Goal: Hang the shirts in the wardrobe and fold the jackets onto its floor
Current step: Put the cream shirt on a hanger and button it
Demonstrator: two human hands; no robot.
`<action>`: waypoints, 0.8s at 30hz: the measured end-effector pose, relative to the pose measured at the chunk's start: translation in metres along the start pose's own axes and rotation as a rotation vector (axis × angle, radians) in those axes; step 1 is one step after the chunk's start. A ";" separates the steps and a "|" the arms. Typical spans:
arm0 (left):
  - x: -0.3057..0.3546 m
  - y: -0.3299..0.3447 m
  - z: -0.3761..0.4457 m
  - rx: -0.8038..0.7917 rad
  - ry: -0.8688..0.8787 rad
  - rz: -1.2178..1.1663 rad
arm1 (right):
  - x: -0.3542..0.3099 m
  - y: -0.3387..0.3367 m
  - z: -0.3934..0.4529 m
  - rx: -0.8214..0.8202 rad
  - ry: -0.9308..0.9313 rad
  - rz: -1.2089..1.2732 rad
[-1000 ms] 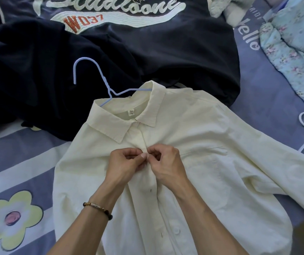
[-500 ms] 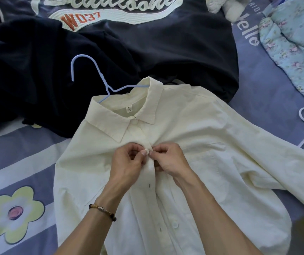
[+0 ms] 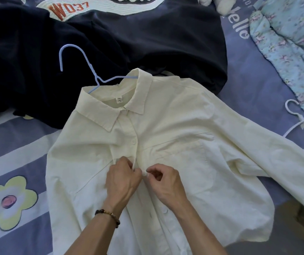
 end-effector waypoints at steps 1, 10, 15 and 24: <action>-0.002 -0.001 0.000 -0.009 -0.002 -0.030 | -0.002 0.004 -0.001 0.008 -0.040 -0.063; -0.017 0.000 -0.016 -0.122 -0.056 -0.130 | -0.008 0.012 0.002 0.052 -0.034 -0.294; -0.011 0.009 -0.028 -0.262 -0.093 -0.318 | 0.007 0.000 -0.003 0.069 0.134 -0.009; 0.002 0.012 -0.055 -0.319 -0.108 -0.659 | 0.011 -0.008 -0.027 0.023 0.213 0.393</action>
Point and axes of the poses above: each hand's wrist, its own z-axis towards the middle knuckle, its own y-axis out of the palm, x = y × z, the point moved 10 cm from there along z, towards the middle knuckle, and after that the axes turned 3 degrees about x, right-handed, at the moved point
